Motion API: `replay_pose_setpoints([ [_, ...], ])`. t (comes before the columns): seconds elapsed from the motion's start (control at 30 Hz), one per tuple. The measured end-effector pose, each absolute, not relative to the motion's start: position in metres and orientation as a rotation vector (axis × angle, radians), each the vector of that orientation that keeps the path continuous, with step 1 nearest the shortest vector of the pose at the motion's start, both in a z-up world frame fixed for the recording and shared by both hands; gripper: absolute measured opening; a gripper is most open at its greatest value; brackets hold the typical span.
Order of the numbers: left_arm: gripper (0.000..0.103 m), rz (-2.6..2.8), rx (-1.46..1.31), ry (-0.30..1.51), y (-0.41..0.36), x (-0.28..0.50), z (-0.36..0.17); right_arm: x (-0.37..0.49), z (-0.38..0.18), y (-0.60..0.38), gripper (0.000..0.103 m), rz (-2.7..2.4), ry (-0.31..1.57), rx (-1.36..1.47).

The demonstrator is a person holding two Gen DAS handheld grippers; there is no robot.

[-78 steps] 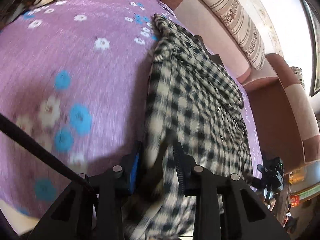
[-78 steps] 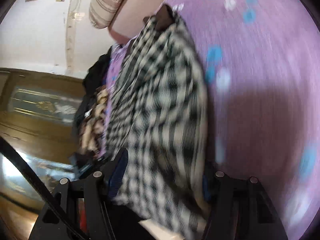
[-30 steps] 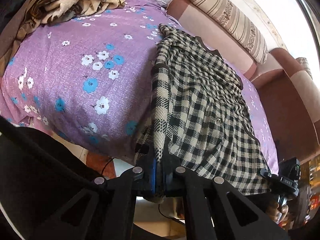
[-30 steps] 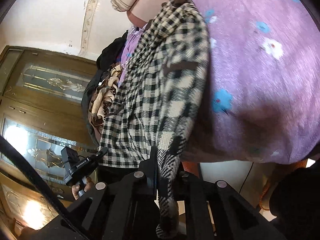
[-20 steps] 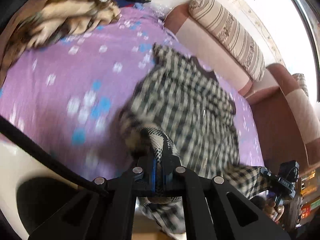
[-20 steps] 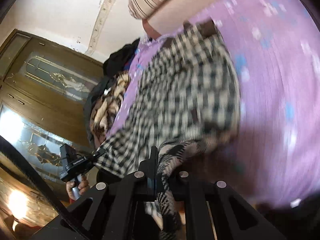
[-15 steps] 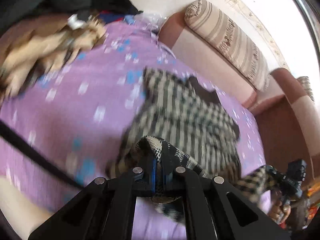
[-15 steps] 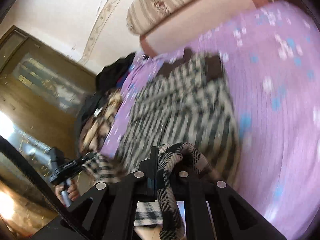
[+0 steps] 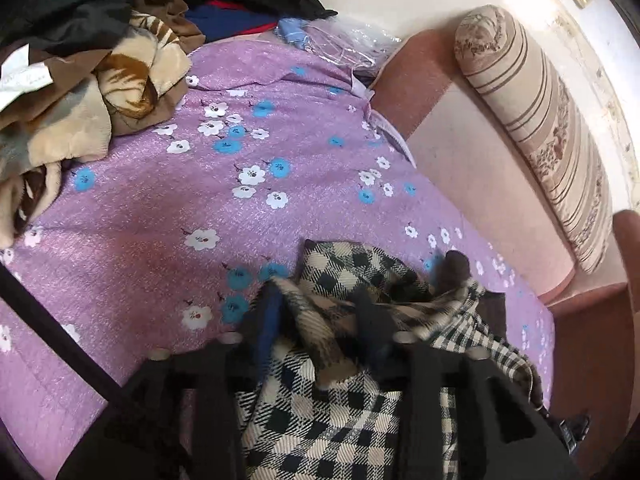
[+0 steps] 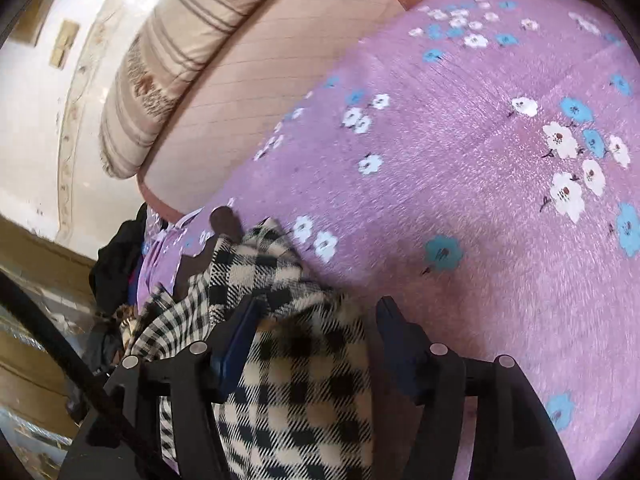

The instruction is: Fold large clothes

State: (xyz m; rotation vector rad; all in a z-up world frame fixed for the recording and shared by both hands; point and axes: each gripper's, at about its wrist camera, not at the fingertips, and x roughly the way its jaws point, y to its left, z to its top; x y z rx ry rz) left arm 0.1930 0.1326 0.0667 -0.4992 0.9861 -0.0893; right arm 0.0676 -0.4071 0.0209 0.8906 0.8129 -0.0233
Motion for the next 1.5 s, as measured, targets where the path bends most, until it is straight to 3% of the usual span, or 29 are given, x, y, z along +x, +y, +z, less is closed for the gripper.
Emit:
replay_pose_setpoints([
  [0.07,0.069,-0.044,-0.524,0.937,0.14,0.186,0.068,0.068,0.028,-0.415,0.067,-0.044,0.781,0.88],
  [0.1,0.072,-0.031,-0.538,0.918,0.143,0.183,0.069,0.066,0.035,-0.416,0.067,-0.053,0.76,0.866],
  [0.6,0.074,-0.091,-0.494,1.007,0.158,0.103,0.05,0.031,0.061,-0.381,0.07,-0.07,0.795,0.702],
  [0.8,0.078,-0.142,-0.508,1.012,0.163,0.065,0.037,-0.025,0.047,-0.377,0.076,-0.022,0.844,0.72],
  [1.03,0.079,-0.137,-0.638,1.017,0.194,0.049,0.017,-0.067,0.002,-0.369,0.076,-0.01,0.938,0.796],
  [1.13,0.085,-0.182,-0.711,1.006,0.199,0.041,0.014,-0.081,-0.009,-0.367,0.076,0.012,0.912,0.862],
  [1.2,0.085,-0.186,-0.707,0.999,0.197,0.042,0.013,-0.08,-0.009,-0.365,0.082,0.028,0.896,0.865],
  [1.33,0.093,-0.251,-0.71,0.989,0.189,0.057,0.011,-0.064,-0.017,-0.365,0.082,0.088,0.867,0.906],
  [1.5,0.094,-0.425,-0.726,1.042,0.16,0.089,0.003,-0.021,-0.024,-0.363,0.082,0.222,0.844,0.955],
])
